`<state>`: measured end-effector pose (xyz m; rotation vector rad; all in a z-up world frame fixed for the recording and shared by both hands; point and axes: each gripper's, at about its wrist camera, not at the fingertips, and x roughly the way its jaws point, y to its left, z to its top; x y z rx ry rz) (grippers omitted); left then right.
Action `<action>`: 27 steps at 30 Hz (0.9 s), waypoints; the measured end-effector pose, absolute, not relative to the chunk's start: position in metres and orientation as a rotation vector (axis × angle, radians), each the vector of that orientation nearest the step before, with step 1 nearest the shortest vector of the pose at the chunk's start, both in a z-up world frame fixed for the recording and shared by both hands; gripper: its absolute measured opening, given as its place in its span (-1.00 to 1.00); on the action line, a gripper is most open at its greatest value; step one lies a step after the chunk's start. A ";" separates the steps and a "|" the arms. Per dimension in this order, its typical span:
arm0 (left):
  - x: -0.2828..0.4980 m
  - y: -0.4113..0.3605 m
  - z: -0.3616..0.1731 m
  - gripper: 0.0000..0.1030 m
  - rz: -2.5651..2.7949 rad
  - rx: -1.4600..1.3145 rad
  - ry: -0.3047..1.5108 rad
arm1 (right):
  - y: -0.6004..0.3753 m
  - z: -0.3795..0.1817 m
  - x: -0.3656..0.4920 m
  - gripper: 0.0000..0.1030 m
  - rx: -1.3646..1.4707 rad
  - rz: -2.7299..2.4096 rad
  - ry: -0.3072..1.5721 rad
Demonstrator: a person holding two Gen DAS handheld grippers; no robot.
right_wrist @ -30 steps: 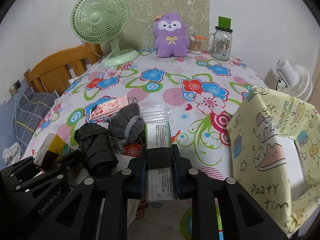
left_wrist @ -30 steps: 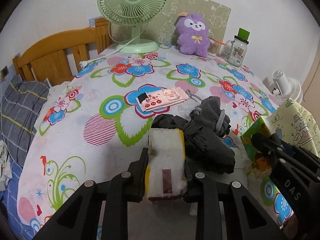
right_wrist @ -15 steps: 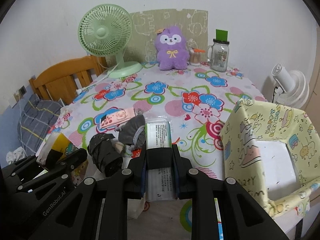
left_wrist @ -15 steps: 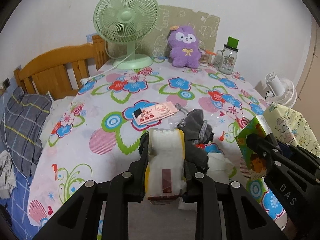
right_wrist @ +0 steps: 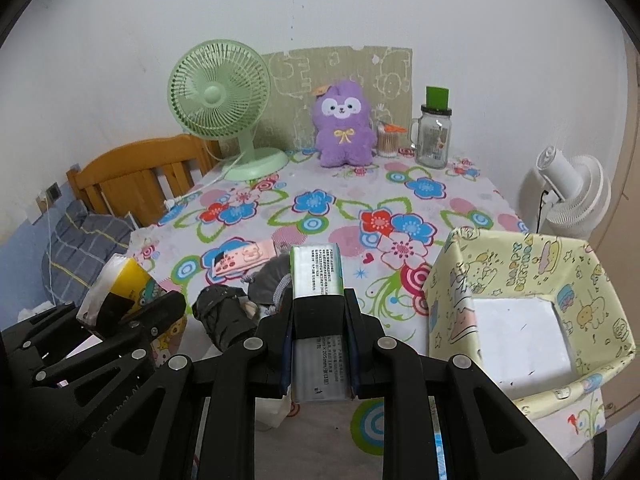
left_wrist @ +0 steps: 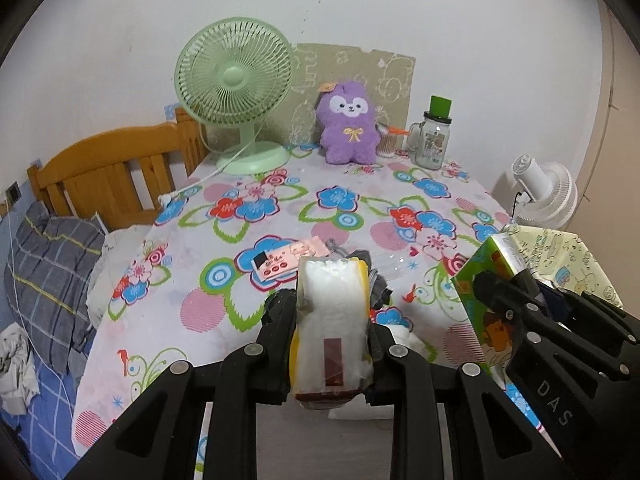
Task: Organize soft objects
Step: 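Carry both held boxes over the yellow-green paper box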
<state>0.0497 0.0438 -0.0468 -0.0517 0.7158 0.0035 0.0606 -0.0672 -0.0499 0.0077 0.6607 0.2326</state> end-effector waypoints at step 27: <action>0.052 -0.020 -0.003 -0.52 -0.083 0.013 0.645 | -0.115 -0.008 0.049 -0.53 0.029 0.196 0.583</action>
